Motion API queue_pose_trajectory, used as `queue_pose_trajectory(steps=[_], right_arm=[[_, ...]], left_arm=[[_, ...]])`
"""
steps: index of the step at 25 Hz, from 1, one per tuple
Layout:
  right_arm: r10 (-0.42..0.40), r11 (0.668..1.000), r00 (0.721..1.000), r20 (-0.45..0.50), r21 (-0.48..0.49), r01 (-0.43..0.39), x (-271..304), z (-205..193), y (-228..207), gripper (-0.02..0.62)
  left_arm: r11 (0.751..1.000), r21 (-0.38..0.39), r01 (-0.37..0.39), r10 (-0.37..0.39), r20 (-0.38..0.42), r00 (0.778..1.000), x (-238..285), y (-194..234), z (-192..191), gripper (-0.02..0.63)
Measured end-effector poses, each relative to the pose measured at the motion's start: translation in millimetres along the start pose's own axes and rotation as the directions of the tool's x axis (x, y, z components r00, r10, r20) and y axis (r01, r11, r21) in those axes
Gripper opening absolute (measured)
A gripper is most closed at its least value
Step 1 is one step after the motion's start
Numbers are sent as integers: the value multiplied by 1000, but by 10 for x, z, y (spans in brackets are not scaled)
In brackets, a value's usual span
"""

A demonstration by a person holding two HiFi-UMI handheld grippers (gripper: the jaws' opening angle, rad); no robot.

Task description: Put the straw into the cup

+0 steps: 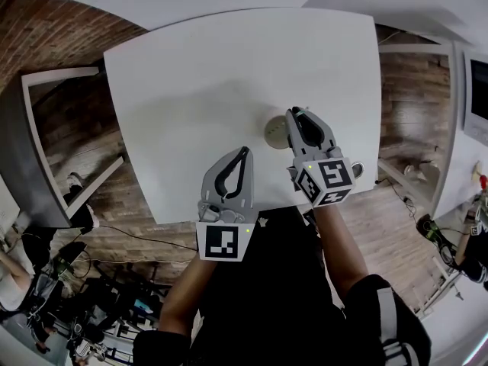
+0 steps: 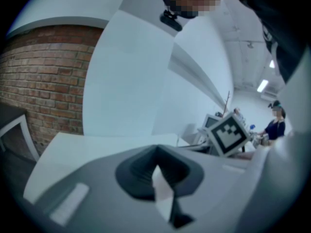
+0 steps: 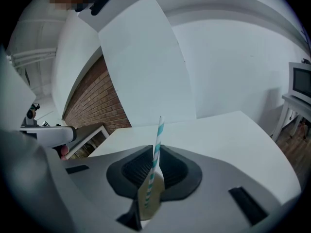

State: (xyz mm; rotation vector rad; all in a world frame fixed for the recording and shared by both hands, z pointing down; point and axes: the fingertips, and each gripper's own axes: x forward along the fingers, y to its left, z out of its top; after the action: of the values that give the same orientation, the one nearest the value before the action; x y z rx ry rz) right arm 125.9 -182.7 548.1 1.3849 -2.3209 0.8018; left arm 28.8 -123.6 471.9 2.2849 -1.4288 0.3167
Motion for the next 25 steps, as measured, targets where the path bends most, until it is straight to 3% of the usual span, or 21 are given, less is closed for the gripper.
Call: queue_pose_trajectory(steps=[7, 16, 25], right_arm=[[14, 1000, 1000, -18, 1, -14, 13, -9, -1, 28], [-7, 1000, 1000, -10, 20, 7, -45, -2, -29, 44], [-45, 999, 999, 27, 13, 45, -244, 86, -25, 51]], left_arm=[[999, 43, 10, -10, 4, 1000, 12, -43, 55, 5], [1000, 17, 12, -12, 18, 1000, -45, -68, 87, 5], [999, 42, 20, -22, 49, 999, -197, -100, 150, 5]])
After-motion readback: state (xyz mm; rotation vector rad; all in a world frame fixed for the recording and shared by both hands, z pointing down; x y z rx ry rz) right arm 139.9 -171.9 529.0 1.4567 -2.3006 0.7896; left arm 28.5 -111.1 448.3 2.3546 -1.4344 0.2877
